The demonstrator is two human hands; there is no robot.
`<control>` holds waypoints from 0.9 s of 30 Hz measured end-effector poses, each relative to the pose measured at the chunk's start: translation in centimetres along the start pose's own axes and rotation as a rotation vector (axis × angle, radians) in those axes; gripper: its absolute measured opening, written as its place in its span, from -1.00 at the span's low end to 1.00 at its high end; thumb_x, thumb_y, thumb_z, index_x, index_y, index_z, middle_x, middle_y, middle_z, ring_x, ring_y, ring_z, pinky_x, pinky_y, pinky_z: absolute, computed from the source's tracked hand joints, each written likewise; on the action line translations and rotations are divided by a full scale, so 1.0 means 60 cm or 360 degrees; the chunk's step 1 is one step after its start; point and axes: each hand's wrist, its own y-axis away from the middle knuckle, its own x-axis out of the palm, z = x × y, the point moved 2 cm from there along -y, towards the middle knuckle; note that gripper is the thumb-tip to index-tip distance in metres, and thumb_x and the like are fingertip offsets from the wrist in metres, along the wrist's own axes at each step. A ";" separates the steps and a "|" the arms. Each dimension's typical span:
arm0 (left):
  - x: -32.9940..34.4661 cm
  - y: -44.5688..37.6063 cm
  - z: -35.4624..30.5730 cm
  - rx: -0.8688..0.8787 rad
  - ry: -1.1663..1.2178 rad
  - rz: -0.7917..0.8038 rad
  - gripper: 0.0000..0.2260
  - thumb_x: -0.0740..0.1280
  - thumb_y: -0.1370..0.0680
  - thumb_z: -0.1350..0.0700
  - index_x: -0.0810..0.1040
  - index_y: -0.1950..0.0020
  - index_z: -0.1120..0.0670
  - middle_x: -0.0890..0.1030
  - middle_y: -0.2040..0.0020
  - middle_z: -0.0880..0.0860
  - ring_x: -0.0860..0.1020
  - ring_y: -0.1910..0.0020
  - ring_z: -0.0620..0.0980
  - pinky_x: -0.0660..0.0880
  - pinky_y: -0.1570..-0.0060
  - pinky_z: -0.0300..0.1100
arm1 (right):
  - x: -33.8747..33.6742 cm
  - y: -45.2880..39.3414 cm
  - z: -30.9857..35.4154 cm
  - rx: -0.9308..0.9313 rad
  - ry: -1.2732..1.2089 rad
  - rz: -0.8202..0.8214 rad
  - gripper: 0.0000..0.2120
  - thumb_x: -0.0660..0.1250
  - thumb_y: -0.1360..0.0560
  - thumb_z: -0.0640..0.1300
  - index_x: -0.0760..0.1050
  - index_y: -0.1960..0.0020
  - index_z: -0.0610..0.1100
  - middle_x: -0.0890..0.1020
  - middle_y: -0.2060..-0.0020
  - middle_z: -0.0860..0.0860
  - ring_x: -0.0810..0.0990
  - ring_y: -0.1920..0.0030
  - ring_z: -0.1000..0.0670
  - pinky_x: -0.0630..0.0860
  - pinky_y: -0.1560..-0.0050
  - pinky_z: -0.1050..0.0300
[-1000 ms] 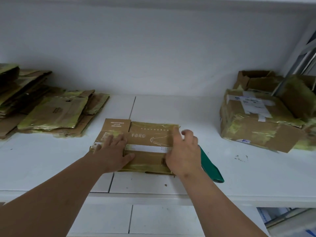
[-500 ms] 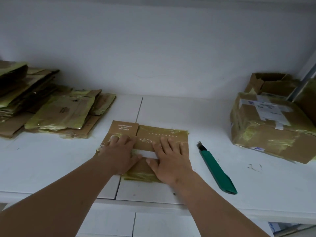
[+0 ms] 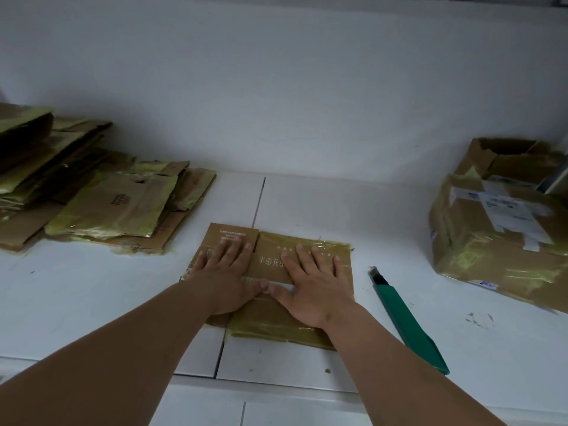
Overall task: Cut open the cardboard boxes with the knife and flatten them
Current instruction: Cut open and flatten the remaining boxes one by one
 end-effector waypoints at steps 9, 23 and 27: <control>0.014 0.028 -0.016 -0.0033 -0.0015 -0.0100 -0.34 -0.14 -0.63 -0.26 -0.24 -0.60 0.08 -0.29 -0.59 0.02 -0.28 -0.56 -0.02 -0.23 -0.53 0.04 | -0.003 0.019 0.012 0.0088 0.0003 0.0044 -0.23 -0.22 -0.48 0.52 -0.28 -0.58 0.21 -0.30 -0.57 0.11 -0.35 -0.56 -0.02 -0.36 -0.50 -0.24; 0.008 0.067 -0.012 -0.0041 -0.0051 -0.0051 -0.50 -0.09 -0.69 -0.05 -0.16 -0.61 -0.02 -0.12 -0.62 -0.03 -0.14 -0.59 -0.01 -0.11 -0.53 0.13 | -0.030 0.110 0.028 0.0001 0.0039 -0.0070 -0.44 0.06 -0.52 0.33 0.30 -0.46 0.16 0.38 -0.38 0.05 0.28 -0.39 -0.07 0.10 -0.32 -0.19; 0.015 0.086 -0.042 -0.0121 0.0083 -0.0146 -0.51 -0.06 -0.69 0.07 -0.13 -0.61 -0.01 -0.08 -0.62 -0.02 -0.11 -0.59 -0.01 -0.06 -0.54 0.05 | -0.022 0.125 0.021 -0.0033 0.0075 -0.0128 -0.44 0.08 -0.51 0.37 0.32 -0.44 0.19 0.38 -0.33 0.03 0.28 -0.34 -0.08 0.14 -0.30 -0.18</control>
